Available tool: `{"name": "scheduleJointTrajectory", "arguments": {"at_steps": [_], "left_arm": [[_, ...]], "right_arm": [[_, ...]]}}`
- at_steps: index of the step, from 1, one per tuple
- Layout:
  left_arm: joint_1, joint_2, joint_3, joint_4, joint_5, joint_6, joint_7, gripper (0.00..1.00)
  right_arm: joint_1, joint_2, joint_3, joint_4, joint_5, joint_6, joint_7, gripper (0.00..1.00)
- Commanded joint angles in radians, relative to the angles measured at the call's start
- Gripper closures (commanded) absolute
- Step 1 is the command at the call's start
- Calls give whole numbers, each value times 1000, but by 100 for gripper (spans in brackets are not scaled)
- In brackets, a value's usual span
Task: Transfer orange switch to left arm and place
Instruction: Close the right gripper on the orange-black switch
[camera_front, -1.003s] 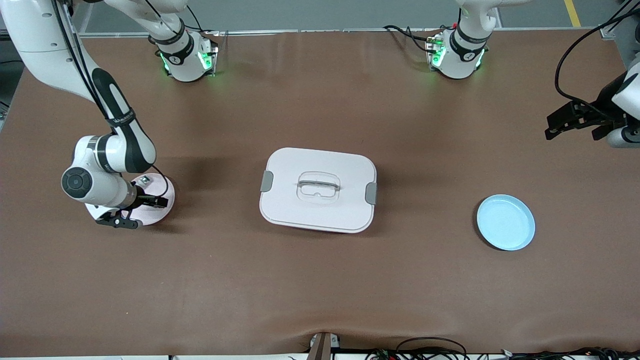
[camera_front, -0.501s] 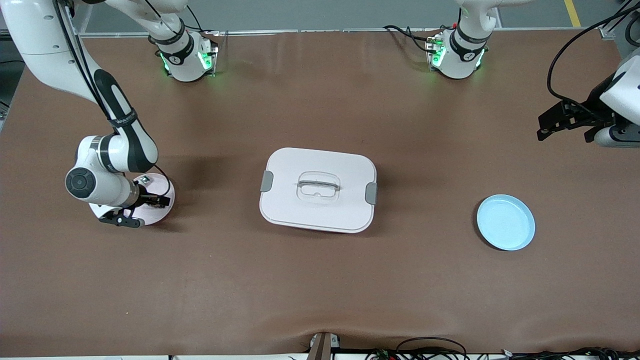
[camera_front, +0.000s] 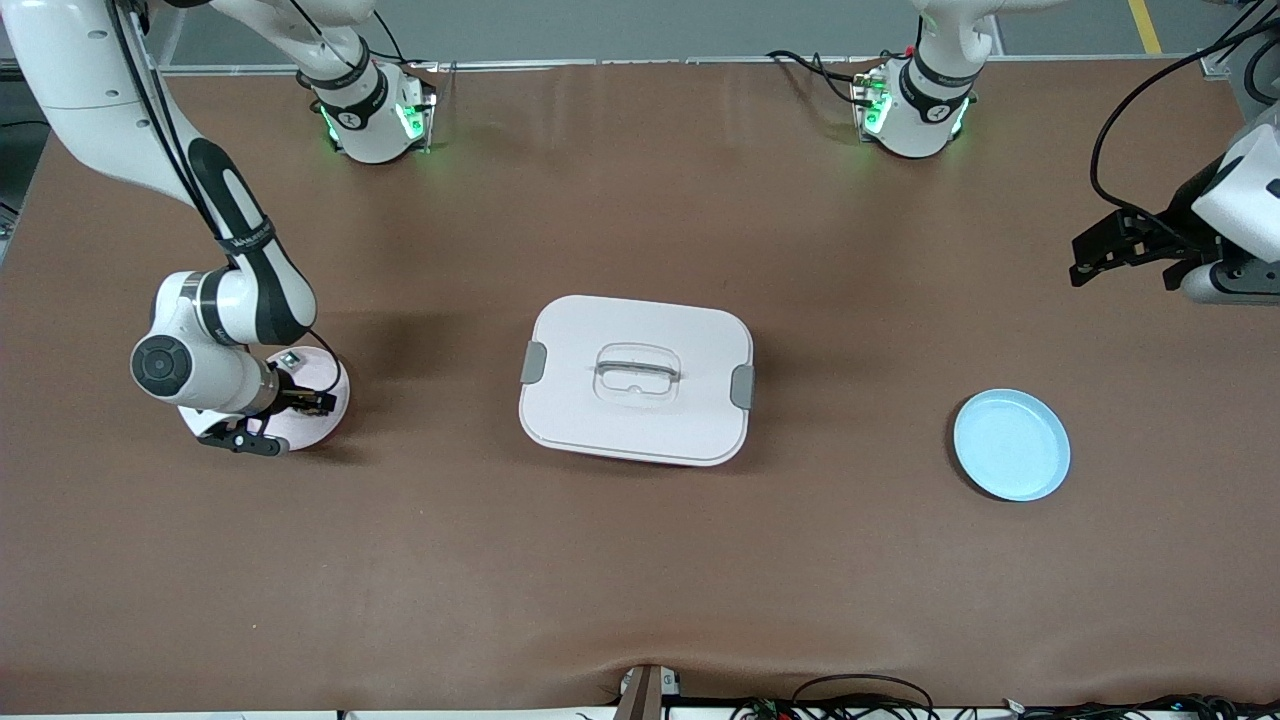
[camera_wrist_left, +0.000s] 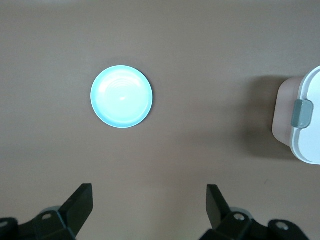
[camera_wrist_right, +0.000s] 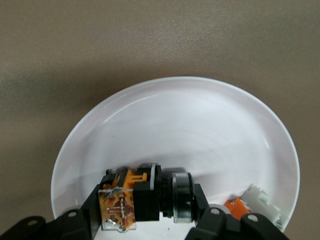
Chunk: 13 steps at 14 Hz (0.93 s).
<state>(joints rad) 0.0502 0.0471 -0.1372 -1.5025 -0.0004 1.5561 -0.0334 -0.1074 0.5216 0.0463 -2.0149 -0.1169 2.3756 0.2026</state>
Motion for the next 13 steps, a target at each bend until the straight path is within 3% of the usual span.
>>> {"name": "scheduleJointTrajectory", "arguments": {"at_steps": [1,4,9,13], "left_arm": [[8,-4,-9,-1,-15,6,-2,0],[7,-7,-9,-2,-15,1,-2,0],[17,-16,-9,-2,-15,-7,18,0],[16,-35,-9,1,-16,-24,18,0]], "right_arm": [[0,-18,6,1,-18,-10,20,85],[1,-58,7,19,-18,-67,12,85],[54,-149,14,142,-17,-389,40,85],[141,-195,20,243,-1,-614,171,85]]}}
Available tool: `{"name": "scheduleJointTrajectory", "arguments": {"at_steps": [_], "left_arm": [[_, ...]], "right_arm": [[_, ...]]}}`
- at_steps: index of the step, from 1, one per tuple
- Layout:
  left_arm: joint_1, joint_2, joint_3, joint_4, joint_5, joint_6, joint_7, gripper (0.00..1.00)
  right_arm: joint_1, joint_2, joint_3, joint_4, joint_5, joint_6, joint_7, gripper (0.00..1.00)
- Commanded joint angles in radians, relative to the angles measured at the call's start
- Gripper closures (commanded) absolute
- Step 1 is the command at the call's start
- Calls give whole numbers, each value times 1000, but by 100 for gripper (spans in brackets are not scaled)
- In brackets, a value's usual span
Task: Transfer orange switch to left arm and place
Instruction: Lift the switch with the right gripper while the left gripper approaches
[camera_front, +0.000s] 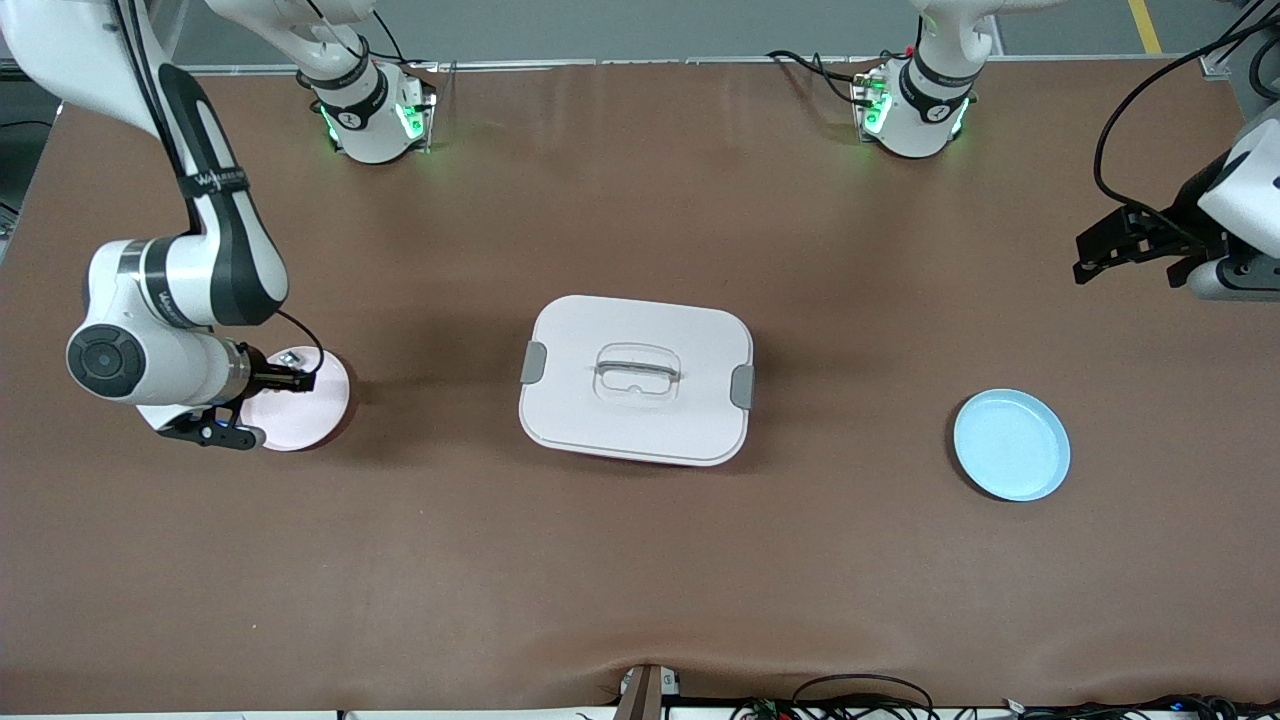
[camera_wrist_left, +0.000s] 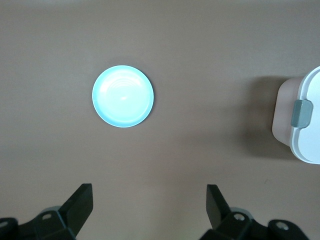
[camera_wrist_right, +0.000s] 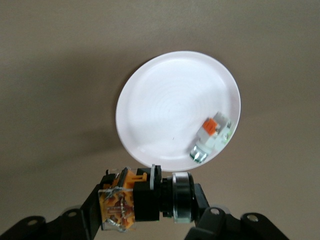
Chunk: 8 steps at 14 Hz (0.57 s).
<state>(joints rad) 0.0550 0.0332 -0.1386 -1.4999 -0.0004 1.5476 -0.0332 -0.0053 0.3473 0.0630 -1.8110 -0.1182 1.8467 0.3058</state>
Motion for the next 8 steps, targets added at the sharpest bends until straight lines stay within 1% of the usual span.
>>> {"name": "scheduleJointTrajectory", "arguments": {"at_steps": [1,2,5,6,8], "left_arm": [[11,-21,-7,-2,-16,-15,16,0],[11,-21,-7,-5,-26,-15,7,0],[28,-22,-6,-6,-101,-15,1,0],[28,-22,-6,-13,-127,-14,0,0],[28,-21,-4,-45,-136,0,-2,0]], "right_arm": [[66,-28,4,59,9,-134,108,85],[102,-33,4,87,34,-179,160,85],[186,-33,3,188,113,-318,300,85],[212,-34,3,214,141,-349,335,85],[260,-34,4,254,192,-386,427,85]]}}
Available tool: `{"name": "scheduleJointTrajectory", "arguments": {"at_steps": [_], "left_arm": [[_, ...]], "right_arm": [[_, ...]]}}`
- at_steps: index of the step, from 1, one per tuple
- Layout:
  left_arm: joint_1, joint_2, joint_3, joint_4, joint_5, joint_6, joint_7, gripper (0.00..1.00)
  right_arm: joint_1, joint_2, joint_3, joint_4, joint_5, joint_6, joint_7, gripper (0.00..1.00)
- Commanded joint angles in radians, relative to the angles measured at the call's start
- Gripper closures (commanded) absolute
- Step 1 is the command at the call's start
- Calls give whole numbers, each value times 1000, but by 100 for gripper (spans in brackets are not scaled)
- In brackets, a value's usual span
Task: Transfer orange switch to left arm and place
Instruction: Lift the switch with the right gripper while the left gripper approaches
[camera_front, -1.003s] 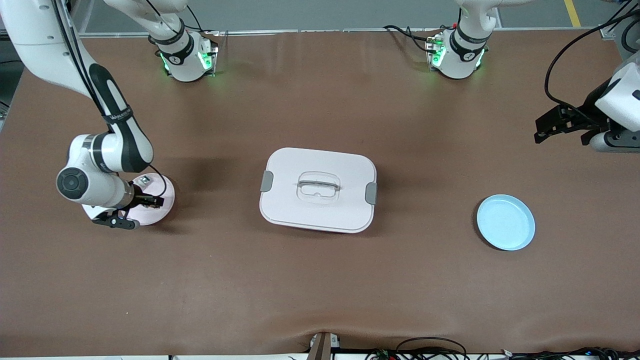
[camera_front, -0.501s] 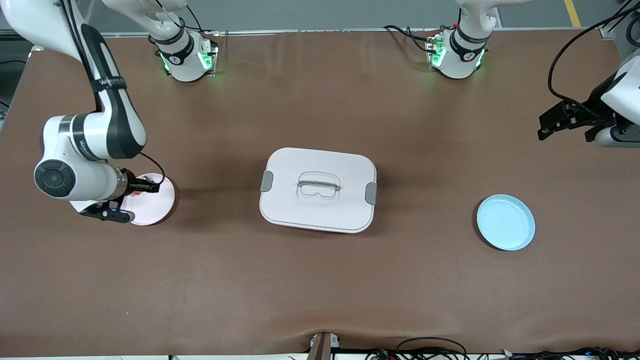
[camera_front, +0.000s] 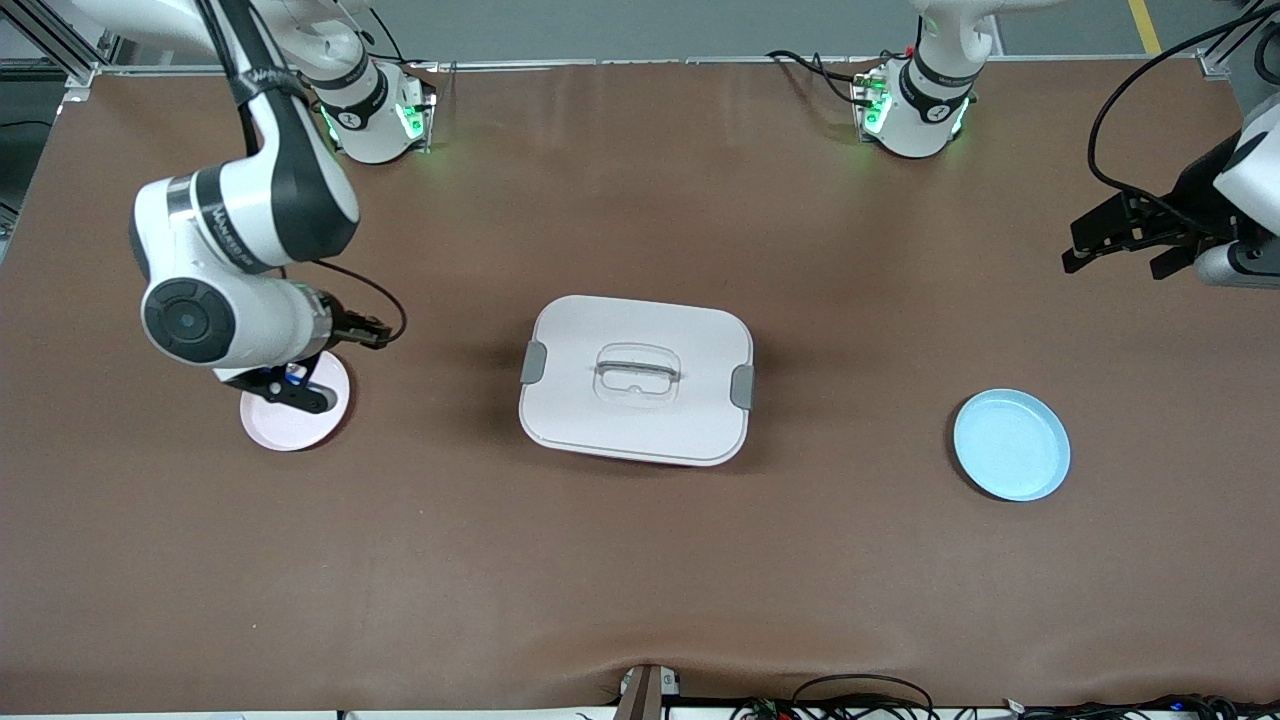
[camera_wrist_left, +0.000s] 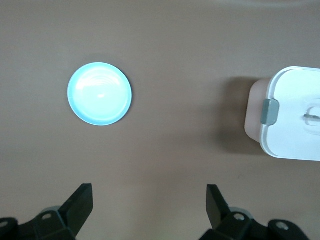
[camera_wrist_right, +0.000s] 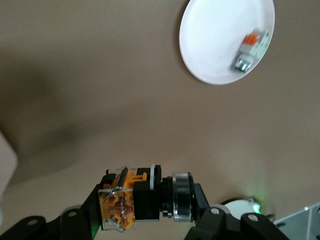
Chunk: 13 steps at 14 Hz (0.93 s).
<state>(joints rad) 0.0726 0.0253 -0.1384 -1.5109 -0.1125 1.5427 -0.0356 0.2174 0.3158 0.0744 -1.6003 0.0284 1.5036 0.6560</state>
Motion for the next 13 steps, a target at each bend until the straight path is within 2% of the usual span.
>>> {"name": "scheduleJointTrajectory", "arguments": {"at_steps": [1,3,5,7,10,13], "left_arm": [[10,-13,-6,-37,-26,16,-1,0],[10,-18,-9,-45,-47,16,-3,0],[24,-31,-6,-72,-151,17,-4,0],[19,-41,-9,-86,-187,22,-4,0],[21,-86,-50,-150,-239,54,-26,0],[18,-177,-52,-315,-390,172,-26,0]], "right_arm": [[71,-3,-7,65,79,-60,140,85],[112,-3,-7,105,174,-77,268,86],[149,-1,-7,137,250,-72,379,86],[190,2,-8,170,333,-65,485,86],[198,8,-11,194,505,-7,625,86],[261,9,-10,203,512,75,730,86]]}}
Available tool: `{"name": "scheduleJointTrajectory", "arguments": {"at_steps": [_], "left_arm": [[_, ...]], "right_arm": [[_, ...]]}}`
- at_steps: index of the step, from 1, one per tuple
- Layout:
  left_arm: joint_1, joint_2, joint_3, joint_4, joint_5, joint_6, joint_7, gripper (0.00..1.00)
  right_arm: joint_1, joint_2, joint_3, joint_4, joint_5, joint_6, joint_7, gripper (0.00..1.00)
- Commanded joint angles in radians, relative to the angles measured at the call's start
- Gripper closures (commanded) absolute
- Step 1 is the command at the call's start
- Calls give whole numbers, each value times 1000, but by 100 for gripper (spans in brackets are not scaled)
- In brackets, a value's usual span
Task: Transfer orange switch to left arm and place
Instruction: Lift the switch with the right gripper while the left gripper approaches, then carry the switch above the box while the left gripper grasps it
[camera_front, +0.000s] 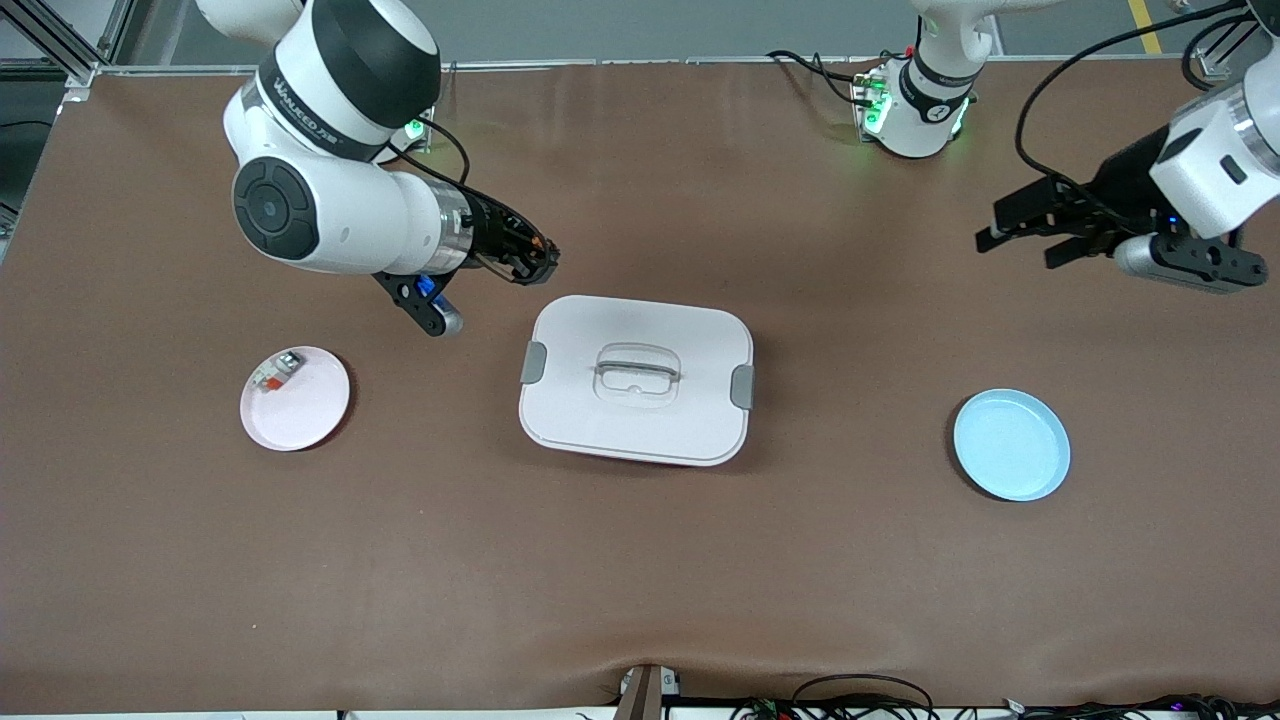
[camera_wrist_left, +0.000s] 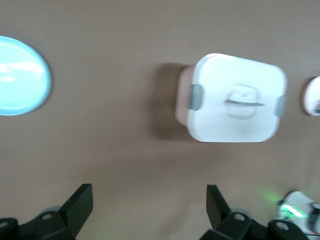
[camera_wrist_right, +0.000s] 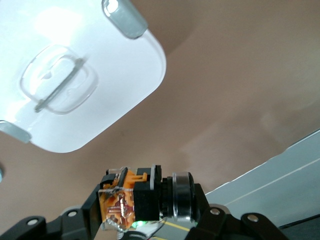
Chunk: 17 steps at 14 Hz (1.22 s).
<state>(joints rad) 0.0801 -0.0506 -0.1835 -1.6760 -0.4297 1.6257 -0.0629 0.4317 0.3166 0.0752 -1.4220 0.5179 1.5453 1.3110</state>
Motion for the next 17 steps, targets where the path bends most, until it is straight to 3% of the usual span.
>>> {"name": "scheduleJointTrajectory", "arguments": {"at_steps": [1,8,12,17], "left_arm": [[9,-113,-20,-189,-107,124,2,0],[7,-109,-137,-264,-332,219,11,0],[9,-106,-252,-339,-460,385,17,0],[10,-117,-327,-413,-593,480,17,11]], "right_arm": [[62,12,-11,25,24,67,108,86],[173,41,-11,25,125,310,307,86],[223,61,-11,25,132,396,369,86],[266,81,-11,32,132,475,427,86]]}}
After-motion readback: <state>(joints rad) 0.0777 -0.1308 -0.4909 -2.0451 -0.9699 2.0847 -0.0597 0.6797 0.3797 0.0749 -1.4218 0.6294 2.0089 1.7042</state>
